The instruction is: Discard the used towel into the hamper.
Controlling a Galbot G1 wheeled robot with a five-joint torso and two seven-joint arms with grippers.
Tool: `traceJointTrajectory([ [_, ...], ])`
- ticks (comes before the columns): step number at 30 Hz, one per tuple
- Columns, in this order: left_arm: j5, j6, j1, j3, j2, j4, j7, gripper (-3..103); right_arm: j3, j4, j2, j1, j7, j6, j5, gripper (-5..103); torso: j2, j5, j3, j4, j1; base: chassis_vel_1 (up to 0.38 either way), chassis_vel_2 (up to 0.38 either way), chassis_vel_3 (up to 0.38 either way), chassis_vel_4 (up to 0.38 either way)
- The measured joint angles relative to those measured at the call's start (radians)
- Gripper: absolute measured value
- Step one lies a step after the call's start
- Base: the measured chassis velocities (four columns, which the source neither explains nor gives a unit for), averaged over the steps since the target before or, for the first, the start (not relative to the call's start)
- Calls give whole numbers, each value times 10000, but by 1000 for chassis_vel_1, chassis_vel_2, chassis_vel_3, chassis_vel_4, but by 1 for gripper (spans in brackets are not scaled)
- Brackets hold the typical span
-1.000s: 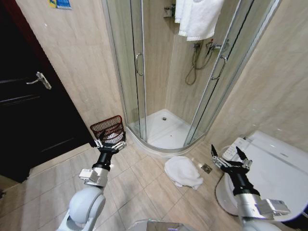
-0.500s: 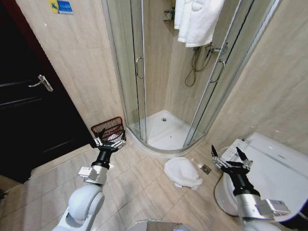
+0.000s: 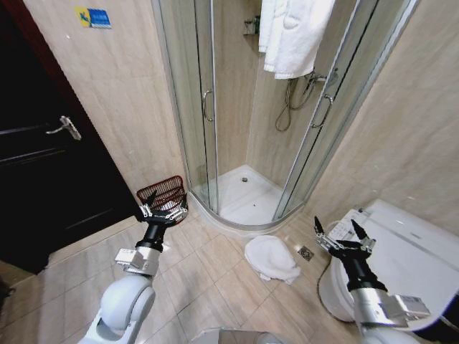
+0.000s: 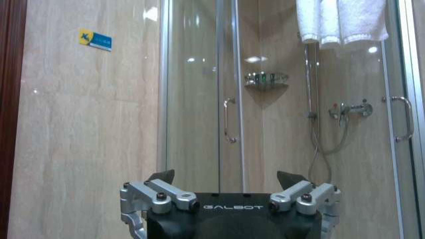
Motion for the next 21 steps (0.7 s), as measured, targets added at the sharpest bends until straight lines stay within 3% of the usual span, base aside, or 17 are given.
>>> traceJointTrajectory([
  [21,-120,-10,-57,-68,45,-38,56,100,26,0,-52,77,135,-230,17,100,1016,0,561,0,456,0,0,0,0],
])
